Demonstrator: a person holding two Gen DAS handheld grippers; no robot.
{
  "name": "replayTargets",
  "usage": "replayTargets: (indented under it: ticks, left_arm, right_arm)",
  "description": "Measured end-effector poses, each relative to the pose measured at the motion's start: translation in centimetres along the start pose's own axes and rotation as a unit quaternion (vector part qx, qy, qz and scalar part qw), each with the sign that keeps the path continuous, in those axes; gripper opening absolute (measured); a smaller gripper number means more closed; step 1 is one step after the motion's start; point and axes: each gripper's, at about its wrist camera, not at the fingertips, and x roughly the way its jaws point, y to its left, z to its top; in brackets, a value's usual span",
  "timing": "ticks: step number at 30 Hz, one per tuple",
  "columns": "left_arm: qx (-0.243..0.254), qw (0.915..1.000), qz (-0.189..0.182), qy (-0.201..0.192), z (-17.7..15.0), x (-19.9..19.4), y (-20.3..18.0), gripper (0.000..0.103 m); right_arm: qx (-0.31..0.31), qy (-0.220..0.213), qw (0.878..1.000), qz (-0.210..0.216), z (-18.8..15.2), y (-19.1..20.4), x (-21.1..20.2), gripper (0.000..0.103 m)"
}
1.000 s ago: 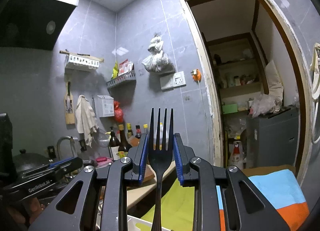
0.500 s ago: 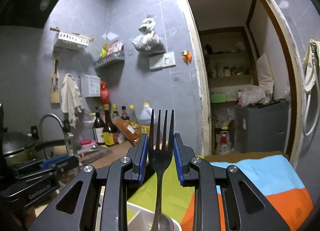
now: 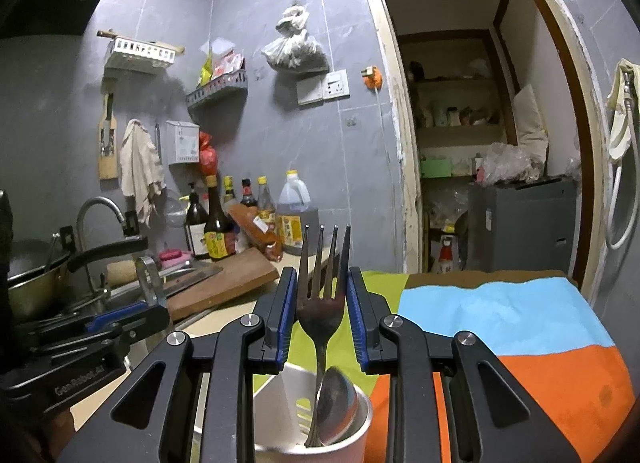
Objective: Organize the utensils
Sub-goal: 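Open the left tool to drop the tongs while the right tool releases the fork into the basket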
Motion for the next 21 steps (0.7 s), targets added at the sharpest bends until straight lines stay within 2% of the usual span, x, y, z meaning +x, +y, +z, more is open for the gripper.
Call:
replayTargets:
  ticks: [6,10,13,19,21]
  left_arm:
    - [-0.018,0.9993,-0.029,0.016,-0.2,0.0,0.6,0.018]
    - [-0.022,0.999,-0.04,0.003,0.0,-0.8,0.7,0.028]
    - [-0.021,0.9988,-0.044,-0.006,0.5,-1.6,0.4,0.029]
    - [-0.021,0.9979,-0.052,-0.031,1.6,-3.0,-0.8,0.044]
    - [-0.019,0.9975,-0.052,-0.043,1.9,-3.7,-1.4,0.047]
  right_arm:
    - [0.006,0.011,1.0,0.004,-0.3,-0.1,-0.2,0.024]
    - [0.009,0.009,1.0,0.009,-0.2,-0.2,-0.6,0.029]
    - [0.011,0.003,1.0,0.009,0.1,-0.4,-1.3,0.031]
    - [0.017,-0.021,1.0,0.006,1.4,-1.5,-3.3,0.053]
    - [0.015,-0.032,0.999,0.001,2.1,-2.1,-4.4,0.057]
